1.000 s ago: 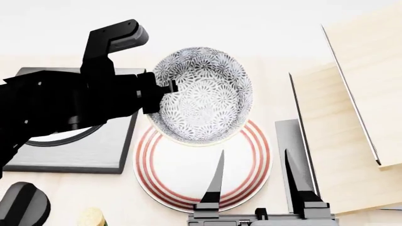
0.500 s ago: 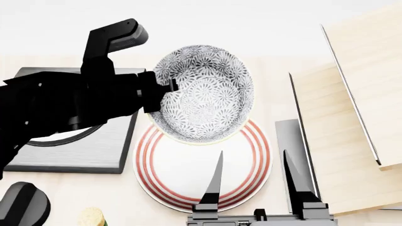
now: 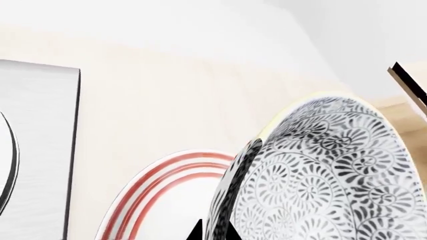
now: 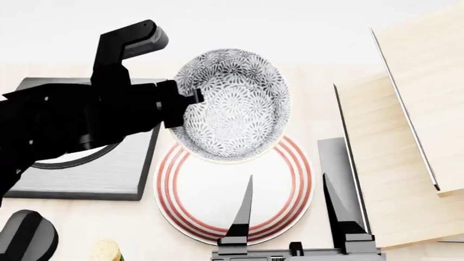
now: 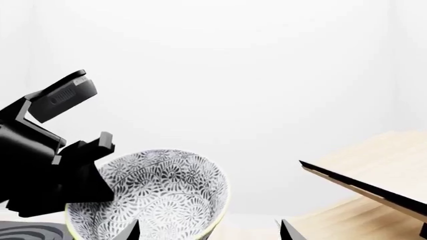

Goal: Pick up the akita bowl and put it on the plate.

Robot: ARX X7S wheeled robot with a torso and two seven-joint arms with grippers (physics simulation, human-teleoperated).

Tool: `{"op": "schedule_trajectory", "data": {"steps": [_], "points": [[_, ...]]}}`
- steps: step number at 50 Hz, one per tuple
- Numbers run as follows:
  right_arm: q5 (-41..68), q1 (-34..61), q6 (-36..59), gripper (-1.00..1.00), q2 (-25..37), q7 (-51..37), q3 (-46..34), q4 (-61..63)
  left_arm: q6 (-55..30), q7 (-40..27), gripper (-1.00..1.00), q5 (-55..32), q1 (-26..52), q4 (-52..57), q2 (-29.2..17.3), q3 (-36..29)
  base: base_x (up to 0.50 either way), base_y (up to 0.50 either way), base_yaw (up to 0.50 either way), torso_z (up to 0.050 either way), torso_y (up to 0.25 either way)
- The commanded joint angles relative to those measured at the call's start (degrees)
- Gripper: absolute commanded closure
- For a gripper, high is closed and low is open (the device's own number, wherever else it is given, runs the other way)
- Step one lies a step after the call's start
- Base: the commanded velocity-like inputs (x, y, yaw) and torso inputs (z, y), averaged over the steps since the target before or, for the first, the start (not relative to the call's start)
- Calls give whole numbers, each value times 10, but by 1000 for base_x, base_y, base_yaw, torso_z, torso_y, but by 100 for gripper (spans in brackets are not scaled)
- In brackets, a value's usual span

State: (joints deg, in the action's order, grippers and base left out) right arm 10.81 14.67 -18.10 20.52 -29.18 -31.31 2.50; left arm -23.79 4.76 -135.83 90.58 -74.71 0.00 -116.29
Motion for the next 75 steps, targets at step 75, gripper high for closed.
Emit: {"op": "schedule_trajectory", "data": {"steps": [75], "points": [[2,7,-12,-100,-5,0,-10,-29,-10,-48,100,237,-44,25,0,209,0,0,0,2,-35]]}}
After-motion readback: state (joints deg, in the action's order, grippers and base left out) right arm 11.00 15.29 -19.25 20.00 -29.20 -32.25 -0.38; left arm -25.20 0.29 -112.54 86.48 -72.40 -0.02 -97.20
